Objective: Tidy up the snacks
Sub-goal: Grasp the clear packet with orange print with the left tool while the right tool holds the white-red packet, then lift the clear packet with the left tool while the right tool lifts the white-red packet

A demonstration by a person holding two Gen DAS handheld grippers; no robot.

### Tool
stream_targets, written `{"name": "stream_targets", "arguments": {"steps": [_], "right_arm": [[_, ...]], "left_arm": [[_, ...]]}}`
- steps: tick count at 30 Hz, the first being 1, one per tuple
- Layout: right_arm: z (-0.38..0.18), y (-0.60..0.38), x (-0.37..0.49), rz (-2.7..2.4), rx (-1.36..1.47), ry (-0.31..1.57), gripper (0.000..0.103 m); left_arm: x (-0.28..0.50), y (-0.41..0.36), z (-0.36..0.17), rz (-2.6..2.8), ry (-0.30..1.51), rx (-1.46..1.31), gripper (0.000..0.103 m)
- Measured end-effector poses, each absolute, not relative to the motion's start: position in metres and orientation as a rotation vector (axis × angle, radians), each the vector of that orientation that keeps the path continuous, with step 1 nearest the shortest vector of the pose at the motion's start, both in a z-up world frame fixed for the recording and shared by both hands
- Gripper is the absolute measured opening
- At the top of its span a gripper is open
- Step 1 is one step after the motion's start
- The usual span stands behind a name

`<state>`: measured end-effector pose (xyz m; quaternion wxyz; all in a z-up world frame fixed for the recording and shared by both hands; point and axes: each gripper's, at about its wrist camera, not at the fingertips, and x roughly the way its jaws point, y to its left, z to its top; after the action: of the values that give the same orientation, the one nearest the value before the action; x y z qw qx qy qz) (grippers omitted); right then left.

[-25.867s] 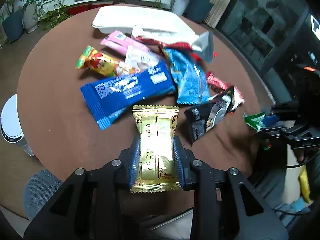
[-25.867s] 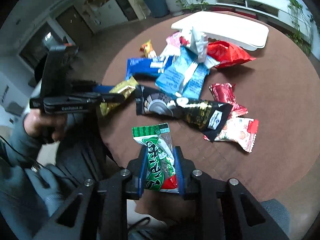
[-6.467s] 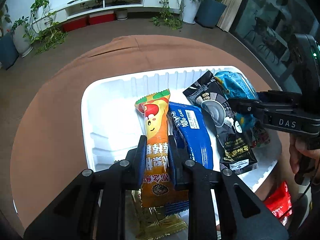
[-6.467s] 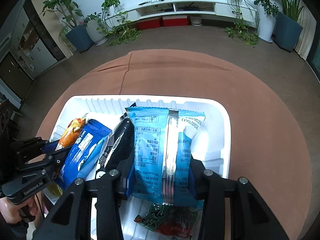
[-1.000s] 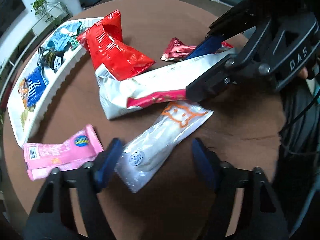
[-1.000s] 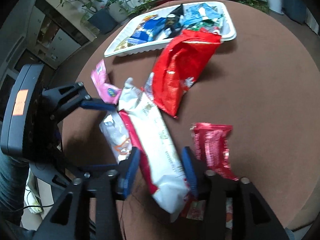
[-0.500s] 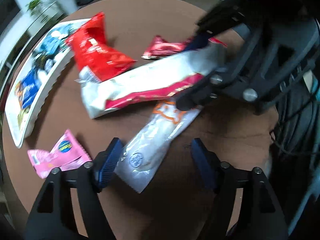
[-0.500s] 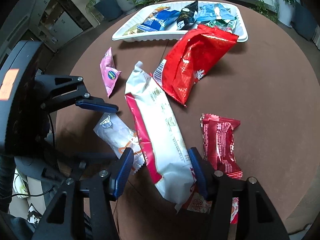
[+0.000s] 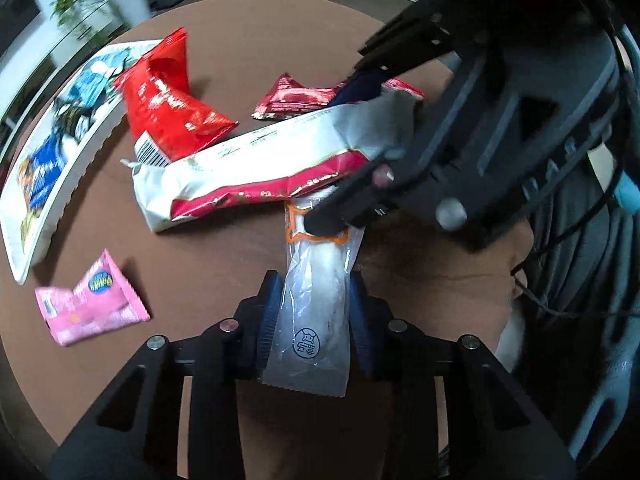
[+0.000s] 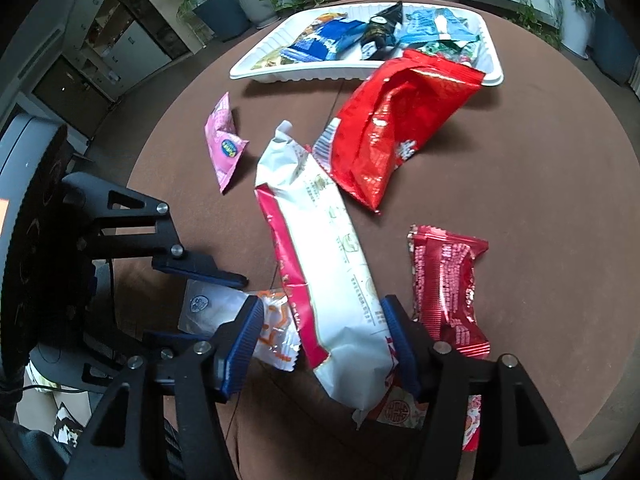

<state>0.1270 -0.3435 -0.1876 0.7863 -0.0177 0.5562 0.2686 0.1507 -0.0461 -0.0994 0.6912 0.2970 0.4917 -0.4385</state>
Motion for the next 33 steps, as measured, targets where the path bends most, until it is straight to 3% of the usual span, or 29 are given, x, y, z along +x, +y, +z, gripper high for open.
{"name": "stream_targets", "arguments": {"steps": [19,22,28,33], "right_arm": [[-0.193,-0.306,0.120,0.562,-0.350,1.137,0.069],[-0.194,-0.301,0.121,0.563,-0.390,1.124,0.064],[-0.193,-0.296,0.122,0.560,-0.405,1.116,0.041],[-0.193,-0.293,0.123,0.556,-0.419,1.121,0.040]], "left_arm": [[0.112,0.065,-0.097,-0.572,1.136,0.226,0.028],[0.109,0.073,-0.098,-0.553,1.126,0.186,0.028],[0.101,0.074,-0.096,-0.525,1.112,0.172,0.028],[0.100,0.078,-0.093,-0.517,1.109,0.169,0.028]]}}
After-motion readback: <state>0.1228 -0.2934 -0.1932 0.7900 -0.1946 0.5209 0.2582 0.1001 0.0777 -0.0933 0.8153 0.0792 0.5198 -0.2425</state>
